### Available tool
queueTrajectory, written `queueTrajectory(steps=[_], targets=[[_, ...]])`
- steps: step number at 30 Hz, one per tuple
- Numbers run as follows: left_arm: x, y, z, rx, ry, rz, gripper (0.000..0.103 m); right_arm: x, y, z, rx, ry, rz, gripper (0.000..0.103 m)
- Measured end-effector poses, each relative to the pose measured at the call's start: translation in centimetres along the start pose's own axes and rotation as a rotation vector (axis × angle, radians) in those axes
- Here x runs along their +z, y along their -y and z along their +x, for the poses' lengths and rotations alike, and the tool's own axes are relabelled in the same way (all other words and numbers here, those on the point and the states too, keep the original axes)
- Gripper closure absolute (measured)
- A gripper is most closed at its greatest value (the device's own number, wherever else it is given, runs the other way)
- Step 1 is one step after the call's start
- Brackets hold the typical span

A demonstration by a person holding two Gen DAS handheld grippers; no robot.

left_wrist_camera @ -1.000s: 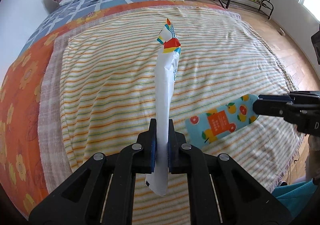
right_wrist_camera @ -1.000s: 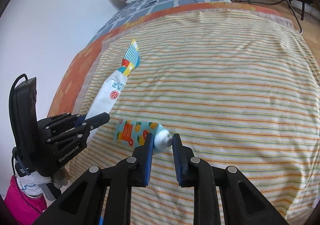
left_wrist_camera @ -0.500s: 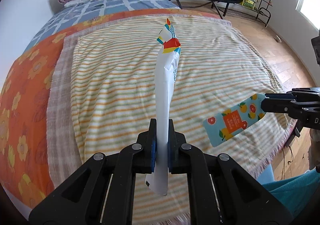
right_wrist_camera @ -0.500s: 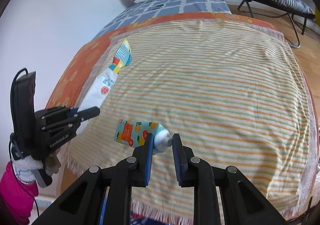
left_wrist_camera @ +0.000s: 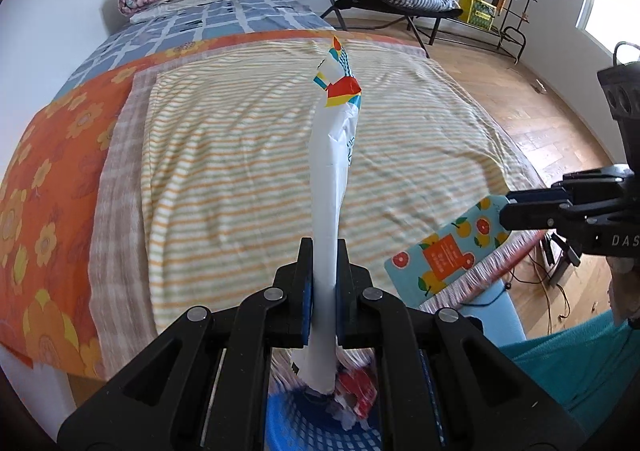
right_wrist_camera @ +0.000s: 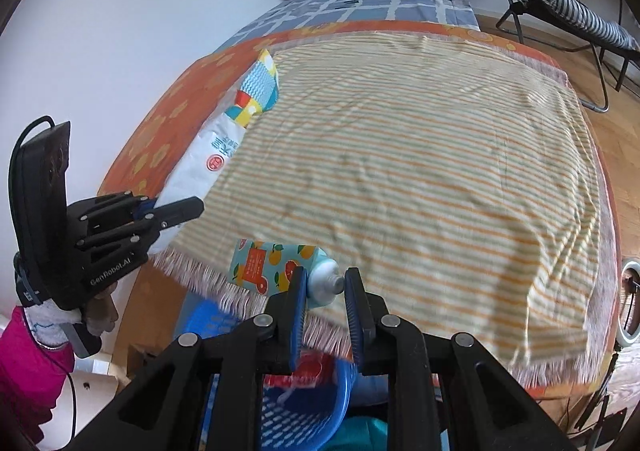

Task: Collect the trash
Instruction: 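Carry both tubes over the blue basket and open both grippers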

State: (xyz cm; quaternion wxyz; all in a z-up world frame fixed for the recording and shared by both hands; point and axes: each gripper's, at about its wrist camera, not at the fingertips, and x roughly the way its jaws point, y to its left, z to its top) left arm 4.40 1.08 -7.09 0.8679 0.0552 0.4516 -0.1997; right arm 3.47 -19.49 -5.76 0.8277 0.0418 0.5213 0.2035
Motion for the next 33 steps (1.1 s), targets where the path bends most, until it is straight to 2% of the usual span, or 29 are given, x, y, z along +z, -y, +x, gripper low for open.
queueTrajectory(steps=[10,19,33], targets=[[-4.1,2.3,-1.1,-0.035,-0.007,-0.033,0.096,-3.8,-1.7,-1.5,0.003,-0.055,-0.049,0.085],[-7.4,3.6,-1.8,-0.04,-0.014,-0.043,0.097,-6.8,-2.9,-1.2,0.003,-0.139,-0.094,0.085],[-11.8,4.9,-1.8,-0.044,-0.059,-0.036,0.096,-9.0,-5.2,-0.1,0.015,-0.216,-0.151,0.085]])
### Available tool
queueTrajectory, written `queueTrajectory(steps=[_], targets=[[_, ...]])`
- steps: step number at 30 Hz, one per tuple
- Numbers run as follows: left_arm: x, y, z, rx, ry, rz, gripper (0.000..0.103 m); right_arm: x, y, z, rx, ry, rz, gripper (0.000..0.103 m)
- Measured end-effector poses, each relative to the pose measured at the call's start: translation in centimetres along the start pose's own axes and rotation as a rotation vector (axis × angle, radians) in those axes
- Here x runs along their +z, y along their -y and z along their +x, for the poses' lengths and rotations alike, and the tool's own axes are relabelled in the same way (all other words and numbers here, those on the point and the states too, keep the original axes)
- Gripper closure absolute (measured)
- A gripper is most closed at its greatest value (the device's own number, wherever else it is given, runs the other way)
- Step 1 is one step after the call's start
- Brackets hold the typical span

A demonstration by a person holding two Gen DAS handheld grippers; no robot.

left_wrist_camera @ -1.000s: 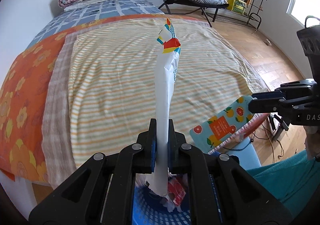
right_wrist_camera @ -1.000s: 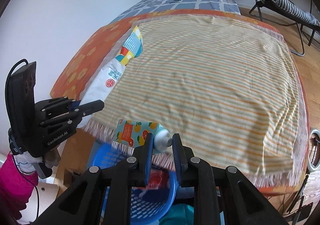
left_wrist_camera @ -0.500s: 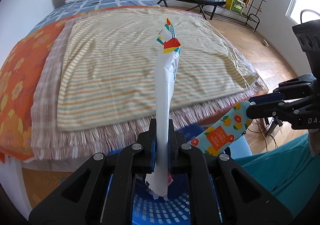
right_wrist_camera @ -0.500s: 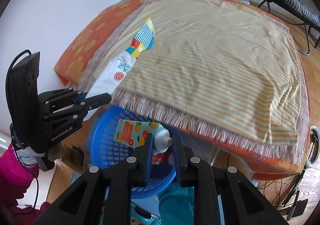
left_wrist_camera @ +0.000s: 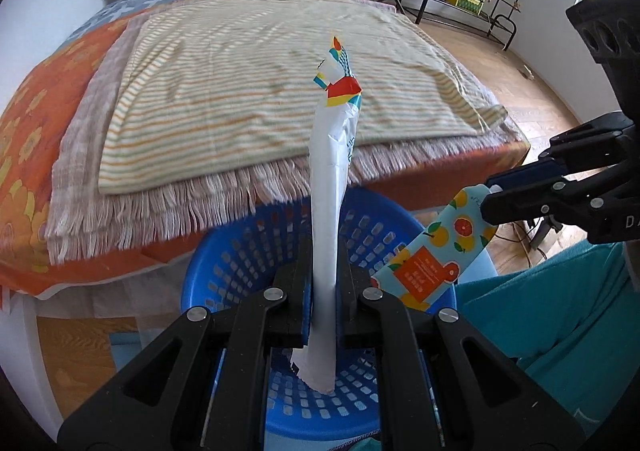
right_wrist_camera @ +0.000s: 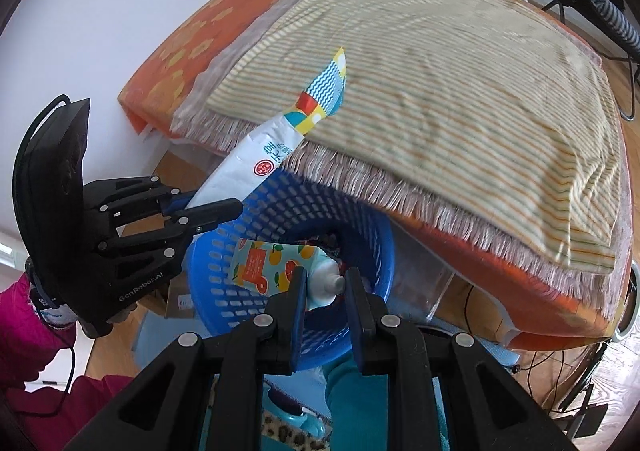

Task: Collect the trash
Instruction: 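Carry both tubes over the blue basket and open both grippers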

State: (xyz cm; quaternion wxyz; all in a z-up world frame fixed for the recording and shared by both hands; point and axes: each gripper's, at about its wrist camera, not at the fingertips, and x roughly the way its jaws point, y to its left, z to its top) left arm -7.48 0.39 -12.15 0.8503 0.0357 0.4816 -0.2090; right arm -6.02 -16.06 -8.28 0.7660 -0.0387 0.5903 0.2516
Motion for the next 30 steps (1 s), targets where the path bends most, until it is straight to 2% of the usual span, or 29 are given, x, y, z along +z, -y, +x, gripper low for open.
queueTrajectory(steps=[15,17,19,21,22,26,30], targets=[[-2.3,-0.3,0.9,-0.017,-0.064,-0.04,0.096,-0.4,-1.0,1.2,0.001,-0.027,-0.033,0.083],[-2.4,-0.4,1.0,-0.009,-0.071,-0.04,0.087,-0.4,-1.1,1.1,0.008,-0.017,-0.03,0.077],[-2.5,-0.5,1.0,0.0,-0.069,-0.05,0.052,-0.4,-1.2,1.0,0.012,-0.006,-0.027,0.074],[-2.6,-0.8,0.7,0.007,-0.051,-0.072,0.039,-0.4,-1.2,0.9,0.011,0.0,-0.019,0.073],[-2.5,-0.9,0.6,0.006,-0.045,-0.081,0.039,-0.3,-1.1,0.9,0.014,0.003,-0.012,0.071],[-2.4,-1.2,0.6,0.006,-0.052,-0.093,0.039,-0.4,-0.7,0.7,0.013,0.022,0.013,0.045],[-2.1,-1.4,0.5,0.012,-0.05,-0.108,0.038,-0.1,-0.4,0.4,0.009,0.045,0.035,0.032]])
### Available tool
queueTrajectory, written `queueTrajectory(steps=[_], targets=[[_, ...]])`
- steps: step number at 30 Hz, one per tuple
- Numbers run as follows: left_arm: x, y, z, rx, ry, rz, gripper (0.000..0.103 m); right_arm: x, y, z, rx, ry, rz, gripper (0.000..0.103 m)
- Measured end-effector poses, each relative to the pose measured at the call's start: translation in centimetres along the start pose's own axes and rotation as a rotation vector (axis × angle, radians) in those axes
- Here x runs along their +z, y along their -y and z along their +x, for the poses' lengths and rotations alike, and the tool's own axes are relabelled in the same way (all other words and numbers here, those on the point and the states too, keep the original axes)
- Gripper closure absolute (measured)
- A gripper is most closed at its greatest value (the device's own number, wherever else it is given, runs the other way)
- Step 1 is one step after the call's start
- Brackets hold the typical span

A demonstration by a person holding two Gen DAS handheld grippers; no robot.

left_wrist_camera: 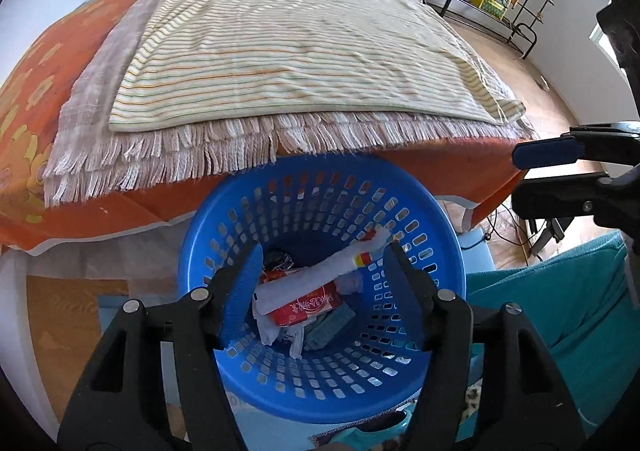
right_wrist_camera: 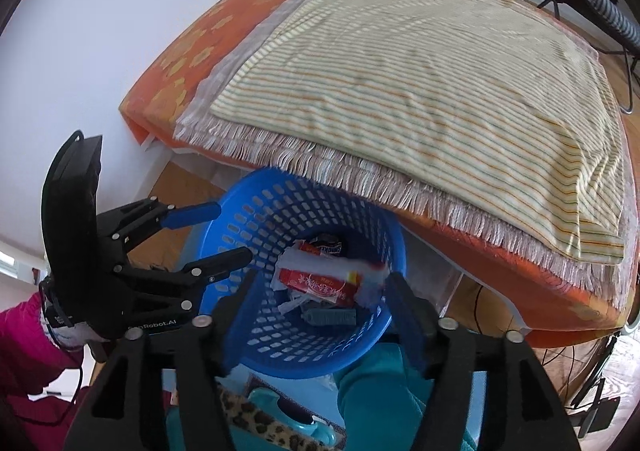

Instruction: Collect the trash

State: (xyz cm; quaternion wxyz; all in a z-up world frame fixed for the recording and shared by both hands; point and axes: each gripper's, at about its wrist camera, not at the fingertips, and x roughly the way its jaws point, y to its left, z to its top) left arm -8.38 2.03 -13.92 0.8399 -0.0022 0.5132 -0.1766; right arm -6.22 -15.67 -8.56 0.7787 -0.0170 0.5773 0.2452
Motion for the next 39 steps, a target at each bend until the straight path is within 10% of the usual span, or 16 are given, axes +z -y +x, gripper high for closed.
queueTrajectory(steps=[39], targets=[[10.0,3.4,-7.7,0.026,0.294,-0.028,0.021,3.0,4.8,-11.5,-0.216,0.466,0.204,0.004]])
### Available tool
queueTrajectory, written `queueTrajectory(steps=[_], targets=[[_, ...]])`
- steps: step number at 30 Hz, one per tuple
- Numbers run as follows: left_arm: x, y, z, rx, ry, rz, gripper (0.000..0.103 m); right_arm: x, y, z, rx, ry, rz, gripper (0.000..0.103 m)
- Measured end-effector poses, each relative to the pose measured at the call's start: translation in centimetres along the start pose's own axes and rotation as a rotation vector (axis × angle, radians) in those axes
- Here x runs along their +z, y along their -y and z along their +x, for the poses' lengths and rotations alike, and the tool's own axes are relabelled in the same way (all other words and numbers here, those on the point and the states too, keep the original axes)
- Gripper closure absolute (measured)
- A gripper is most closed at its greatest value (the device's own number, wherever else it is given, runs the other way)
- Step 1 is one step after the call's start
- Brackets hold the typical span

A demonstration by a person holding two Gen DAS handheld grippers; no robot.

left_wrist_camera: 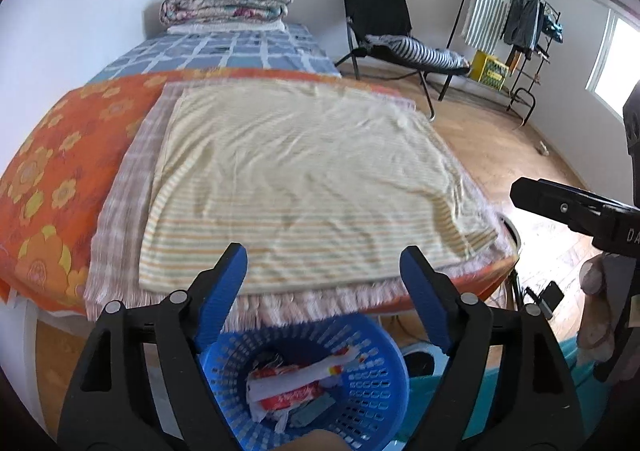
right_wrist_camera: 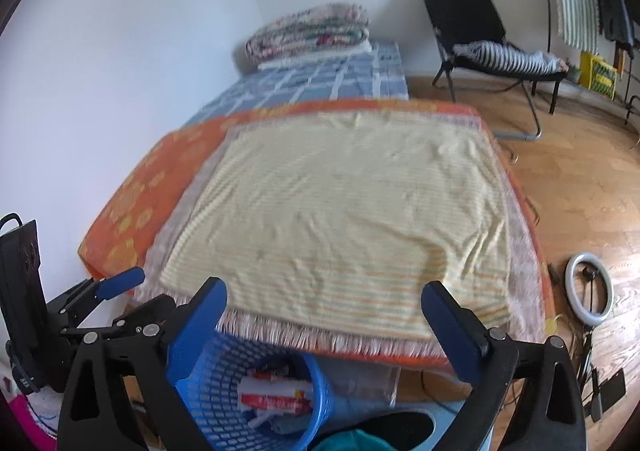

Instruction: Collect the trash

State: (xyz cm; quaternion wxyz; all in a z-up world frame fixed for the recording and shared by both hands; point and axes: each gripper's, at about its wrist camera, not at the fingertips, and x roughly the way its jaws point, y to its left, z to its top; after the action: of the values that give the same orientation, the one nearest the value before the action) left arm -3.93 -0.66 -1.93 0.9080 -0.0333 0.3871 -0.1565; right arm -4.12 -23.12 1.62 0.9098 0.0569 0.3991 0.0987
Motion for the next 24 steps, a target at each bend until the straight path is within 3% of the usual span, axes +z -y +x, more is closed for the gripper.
queueTrajectory(steps=[5,10,15,24], targets=[[1.8,0.7,-1.2,0.006,0.046,-0.02,0.019,1.0,0.0,-1.7,-0.045,0.104,-0.047,0.0],[2.6,1.0,-2.6,0.028,0.103,-0.024,0.008,1.3,0.1,-2.6,-0.035,0.153,-0.05,0.0],[3.3,1.5,-3.3,0.072,0.131,-0.01,0.002,1.3,0.1,-2.5,-0.025,0.155,-0.05,0.0],[3.4,1.1,-2.9,0.094,0.124,-0.049,0.001,1.3,1.5,-2.2,-0.018,0.137,-0.005,0.0]])
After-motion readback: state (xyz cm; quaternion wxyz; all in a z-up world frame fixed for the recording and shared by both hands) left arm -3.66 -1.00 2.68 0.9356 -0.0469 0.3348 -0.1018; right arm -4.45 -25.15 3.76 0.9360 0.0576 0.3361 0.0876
